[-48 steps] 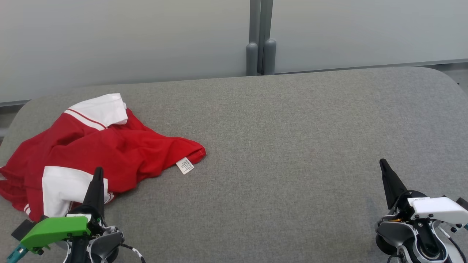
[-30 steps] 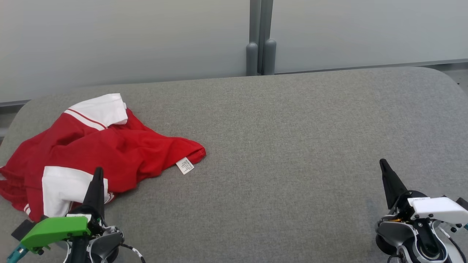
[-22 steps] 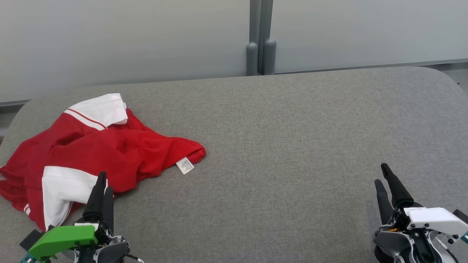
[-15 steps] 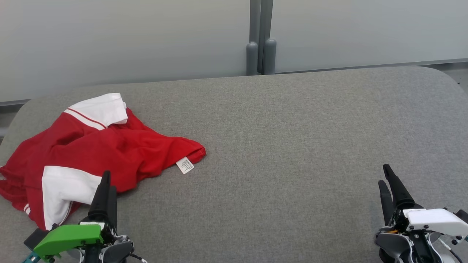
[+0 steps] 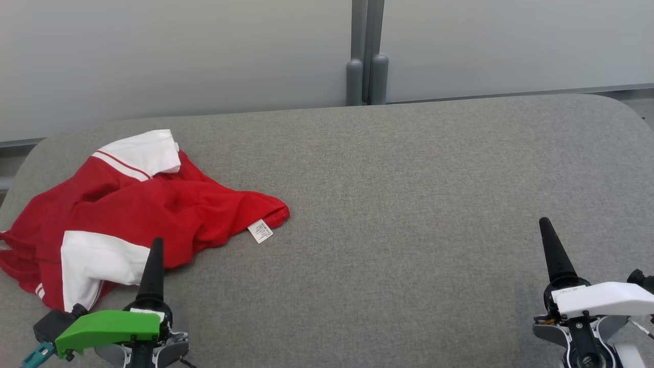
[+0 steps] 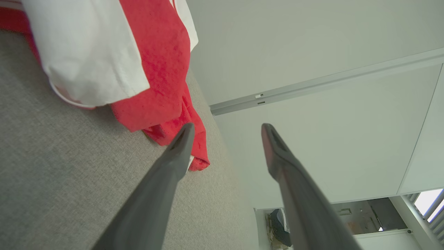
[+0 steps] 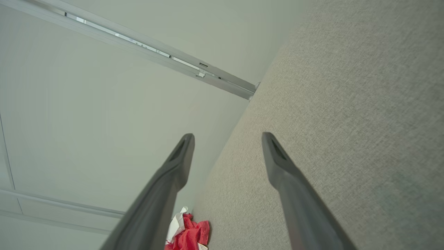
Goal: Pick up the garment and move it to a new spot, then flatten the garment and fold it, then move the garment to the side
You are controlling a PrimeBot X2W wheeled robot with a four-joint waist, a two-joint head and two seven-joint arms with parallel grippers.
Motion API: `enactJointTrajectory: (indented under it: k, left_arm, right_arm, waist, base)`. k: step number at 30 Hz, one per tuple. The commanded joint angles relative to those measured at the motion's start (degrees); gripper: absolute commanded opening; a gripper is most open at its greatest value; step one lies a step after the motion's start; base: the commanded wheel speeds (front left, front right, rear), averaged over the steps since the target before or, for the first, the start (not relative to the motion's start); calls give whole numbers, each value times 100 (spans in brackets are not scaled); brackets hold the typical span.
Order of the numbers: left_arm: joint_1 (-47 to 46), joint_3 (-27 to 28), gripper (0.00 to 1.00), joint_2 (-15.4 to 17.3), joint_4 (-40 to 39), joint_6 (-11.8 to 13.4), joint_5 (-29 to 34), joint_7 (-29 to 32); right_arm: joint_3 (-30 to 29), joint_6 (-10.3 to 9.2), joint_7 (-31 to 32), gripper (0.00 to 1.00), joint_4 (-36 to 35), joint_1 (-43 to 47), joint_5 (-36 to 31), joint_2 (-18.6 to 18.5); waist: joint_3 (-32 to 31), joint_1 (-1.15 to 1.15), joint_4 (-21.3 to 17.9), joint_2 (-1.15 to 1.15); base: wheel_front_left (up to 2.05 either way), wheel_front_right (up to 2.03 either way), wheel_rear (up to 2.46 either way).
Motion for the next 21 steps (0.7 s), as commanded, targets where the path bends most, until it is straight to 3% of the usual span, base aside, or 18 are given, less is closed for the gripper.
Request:
enactJointTrajectory:
  k: [1, 10, 21]
  left_arm:
    - [-108, -30, 100, 61, -104, -27, 308, -71]
    - [-89, -88, 100, 121, -107, -31, 1672, -265]
    - [-41, -305, 100, 238, -157, -36, 2982, -465]
  right_arm:
    - [0, 2, -68, 100, -150, -15, -411, -81]
    - [9, 3, -265, 100, -259, 33, -1814, -132]
    - [27, 3, -463, 100, -319, 121, -2914, -267]
  waist:
    - [-1, 0, 4, 9]
    - [-7, 0, 26, 11]
    - [-31, 0, 52, 14]
  base:
    - [0, 0, 0]
    - [0, 0, 0]
    - [0, 0, 0]
